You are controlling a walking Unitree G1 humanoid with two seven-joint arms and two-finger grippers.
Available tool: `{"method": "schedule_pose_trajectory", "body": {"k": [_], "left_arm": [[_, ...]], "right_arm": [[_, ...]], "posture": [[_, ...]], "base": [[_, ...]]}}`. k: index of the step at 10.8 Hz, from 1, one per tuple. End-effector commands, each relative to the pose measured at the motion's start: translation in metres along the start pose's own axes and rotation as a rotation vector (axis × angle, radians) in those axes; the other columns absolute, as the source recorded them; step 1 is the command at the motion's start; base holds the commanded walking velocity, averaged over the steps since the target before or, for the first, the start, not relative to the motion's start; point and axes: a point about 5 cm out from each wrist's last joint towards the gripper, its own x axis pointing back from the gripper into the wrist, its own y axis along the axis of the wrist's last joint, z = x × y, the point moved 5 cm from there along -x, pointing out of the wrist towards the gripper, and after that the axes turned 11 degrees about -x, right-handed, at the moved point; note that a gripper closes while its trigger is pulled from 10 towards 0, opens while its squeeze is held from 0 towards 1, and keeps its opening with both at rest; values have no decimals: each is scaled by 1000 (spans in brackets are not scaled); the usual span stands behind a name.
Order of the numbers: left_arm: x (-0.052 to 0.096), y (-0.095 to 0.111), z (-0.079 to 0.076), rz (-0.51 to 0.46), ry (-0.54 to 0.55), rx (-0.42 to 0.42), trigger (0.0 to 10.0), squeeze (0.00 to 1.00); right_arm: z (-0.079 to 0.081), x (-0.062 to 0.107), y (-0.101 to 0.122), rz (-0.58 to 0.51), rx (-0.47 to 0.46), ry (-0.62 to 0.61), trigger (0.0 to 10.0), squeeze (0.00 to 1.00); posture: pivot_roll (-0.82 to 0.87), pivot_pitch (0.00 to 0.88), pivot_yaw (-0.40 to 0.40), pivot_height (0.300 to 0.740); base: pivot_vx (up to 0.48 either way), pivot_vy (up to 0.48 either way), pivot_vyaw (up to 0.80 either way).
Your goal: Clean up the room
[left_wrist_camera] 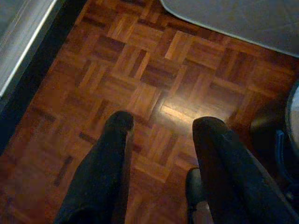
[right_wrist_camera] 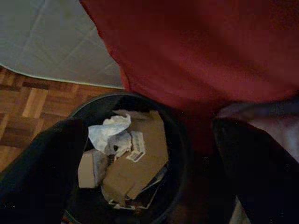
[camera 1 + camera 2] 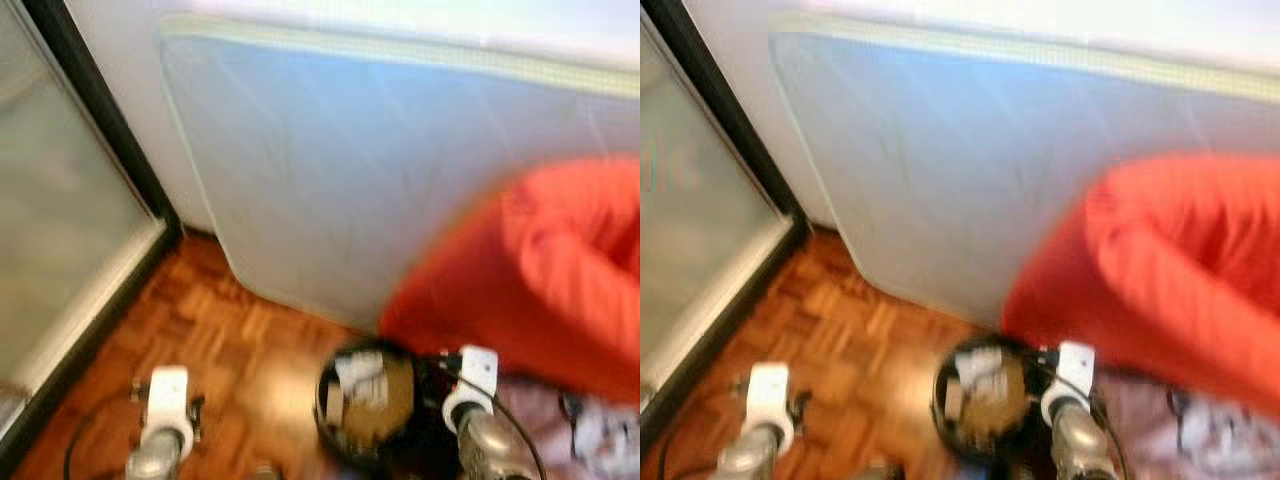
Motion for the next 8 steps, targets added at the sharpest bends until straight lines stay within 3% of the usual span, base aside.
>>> {"method": "schedule_pose_trajectory", "body": {"k": [1,3,5,8], "left_arm": [[10,-36,-7,131,-10,9,10000,0],[22,-65,-13,243,-5,38,10000,0],[15,-53,-12,215,-24,21,10000,0],[9,-41,-9,190,-29,-25,10000,0]], "right_arm": [[-15,8,-26,88,8,-45,10000,0],[-36,21,-54,202,48,-101,10000,0],[-46,25,-60,220,5,-156,10000,0],[-44,32,-79,259,-53,-178,10000,0]], "posture": [[223,18,-29,740],[217,0,-44,740],[193,0,-12,740],[177,0,7,740]], "base": [[0,0,0],[0,0,0],[0,0,0],[0,0,0]]}}
